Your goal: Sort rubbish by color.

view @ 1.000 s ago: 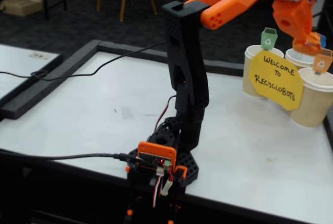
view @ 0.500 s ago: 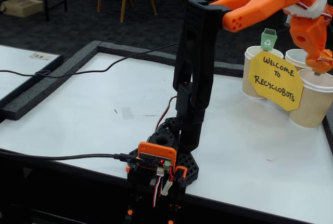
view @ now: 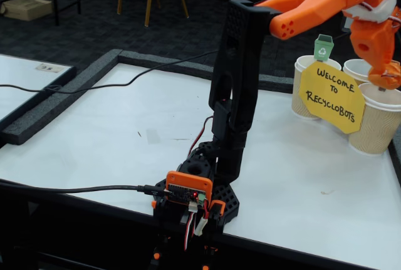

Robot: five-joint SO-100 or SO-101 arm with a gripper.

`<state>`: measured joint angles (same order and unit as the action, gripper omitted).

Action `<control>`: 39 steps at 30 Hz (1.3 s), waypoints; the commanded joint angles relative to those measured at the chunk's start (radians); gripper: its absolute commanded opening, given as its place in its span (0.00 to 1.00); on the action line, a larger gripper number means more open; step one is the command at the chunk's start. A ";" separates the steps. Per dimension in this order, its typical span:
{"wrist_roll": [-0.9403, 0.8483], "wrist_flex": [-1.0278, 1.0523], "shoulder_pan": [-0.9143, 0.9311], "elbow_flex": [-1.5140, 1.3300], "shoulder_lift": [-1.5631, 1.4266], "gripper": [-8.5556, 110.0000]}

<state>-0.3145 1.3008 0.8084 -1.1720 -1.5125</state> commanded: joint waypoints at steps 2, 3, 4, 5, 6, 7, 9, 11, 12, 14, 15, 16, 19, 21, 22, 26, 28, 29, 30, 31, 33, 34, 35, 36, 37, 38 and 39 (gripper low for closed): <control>-0.020 0.023 0.051 0.160 -0.049 0.07; -0.020 0.034 0.055 0.163 -0.051 0.07; -0.020 0.046 0.058 0.169 -0.051 0.07; -0.020 0.057 0.058 0.172 -0.051 0.07; -0.020 0.066 0.058 0.172 -0.051 0.07; -0.020 0.075 0.058 0.172 -0.052 0.07; -0.020 0.091 0.058 0.172 -0.057 0.07; -0.020 0.100 0.057 0.172 -0.063 0.07; -0.020 0.101 0.057 0.172 -0.064 0.07; -0.020 0.101 0.057 0.172 -0.064 0.07; -0.020 0.098 0.057 0.172 -0.064 0.07; -0.020 0.095 0.057 0.172 -0.064 0.07; -0.020 0.092 0.057 0.170 -0.064 0.09; -0.020 0.091 0.057 0.167 -0.064 0.13; -0.020 0.094 0.057 0.167 -0.064 0.14; -0.020 0.098 0.057 0.158 -0.064 0.24; -0.020 0.098 0.057 0.156 -0.064 0.24; -0.020 0.098 0.057 0.155 -0.064 0.24; -0.020 0.098 0.057 0.155 -0.064 0.24; -0.020 0.098 0.057 0.155 -0.064 0.24; -0.020 0.098 0.057 0.155 -0.069 0.22; -0.020 0.101 0.057 0.152 -0.078 0.19; -0.020 0.104 0.057 0.144 -0.092 0.16; -0.020 0.107 0.057 0.129 -0.112 0.12; -0.020 0.109 0.057 0.107 -0.137 0.09; -0.018 0.114 0.057 0.083 -0.164 0.07; -0.012 0.121 0.057 0.054 -0.195 0.07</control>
<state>-0.3145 1.4143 0.8406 -1.1321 -1.5140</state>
